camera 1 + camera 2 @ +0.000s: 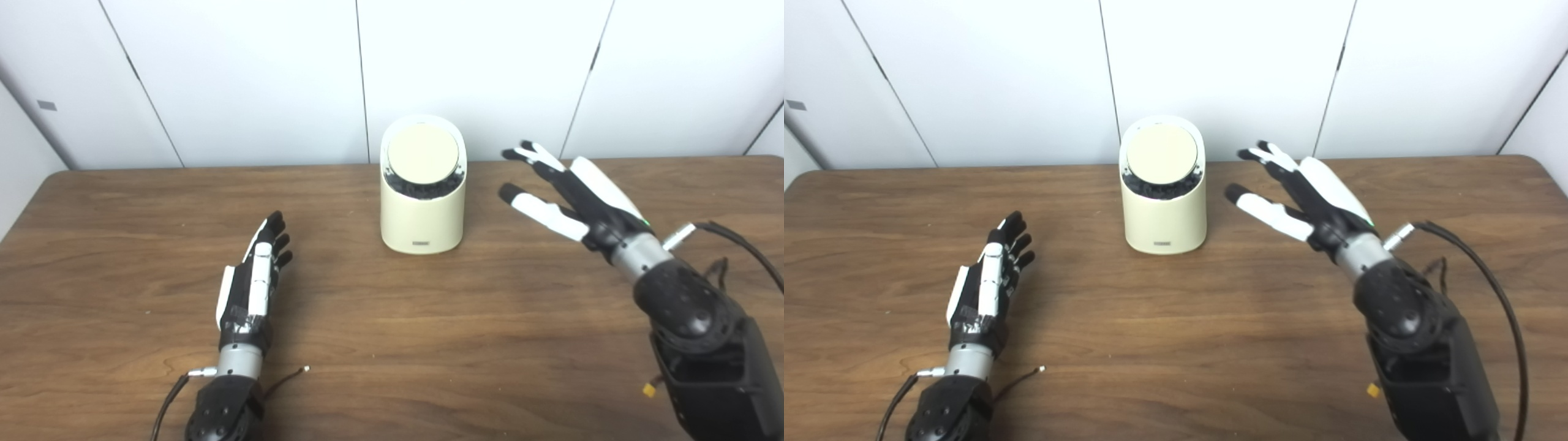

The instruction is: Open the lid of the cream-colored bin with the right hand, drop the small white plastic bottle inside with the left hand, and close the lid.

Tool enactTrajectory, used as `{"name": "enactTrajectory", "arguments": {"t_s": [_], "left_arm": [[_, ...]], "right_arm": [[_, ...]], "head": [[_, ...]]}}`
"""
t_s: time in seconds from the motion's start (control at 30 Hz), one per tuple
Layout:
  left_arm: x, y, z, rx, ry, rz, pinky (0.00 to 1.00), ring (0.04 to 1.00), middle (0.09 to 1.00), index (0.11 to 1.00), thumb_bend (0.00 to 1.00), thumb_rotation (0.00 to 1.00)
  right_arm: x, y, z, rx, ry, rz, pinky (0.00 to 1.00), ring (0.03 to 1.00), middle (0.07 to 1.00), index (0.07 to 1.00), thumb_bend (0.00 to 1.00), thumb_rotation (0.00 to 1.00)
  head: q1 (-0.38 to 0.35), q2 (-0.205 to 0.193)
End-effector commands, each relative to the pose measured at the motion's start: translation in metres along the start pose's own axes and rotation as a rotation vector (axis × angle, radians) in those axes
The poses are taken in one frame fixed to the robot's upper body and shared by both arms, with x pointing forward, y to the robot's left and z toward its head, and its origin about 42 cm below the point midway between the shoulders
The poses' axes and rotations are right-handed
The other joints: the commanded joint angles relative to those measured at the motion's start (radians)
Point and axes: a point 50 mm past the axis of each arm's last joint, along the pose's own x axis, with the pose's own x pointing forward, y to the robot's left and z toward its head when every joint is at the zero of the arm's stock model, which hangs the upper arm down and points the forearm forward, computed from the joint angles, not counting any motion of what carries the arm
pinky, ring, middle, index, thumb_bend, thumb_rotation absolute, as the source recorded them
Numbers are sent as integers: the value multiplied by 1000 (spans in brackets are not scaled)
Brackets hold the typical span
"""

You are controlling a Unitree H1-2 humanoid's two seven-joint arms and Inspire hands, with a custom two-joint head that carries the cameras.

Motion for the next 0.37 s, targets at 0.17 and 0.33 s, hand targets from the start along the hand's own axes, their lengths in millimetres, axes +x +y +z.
{"name": "enactTrajectory", "arguments": {"t_s": [0.17,0.33], "left_arm": [[-9,21,12,0,-57,10,971,957,963,958,520,973],[-18,31,8,8,-69,10,971,963,970,970,515,971]], "right_arm": [[-18,8,-40,299,-25,-136,950,972,978,950,585,1000],[-26,27,-71,536,-2,-187,999,1000,994,980,654,1000]], "head": [[12,8],[16,12]]}}
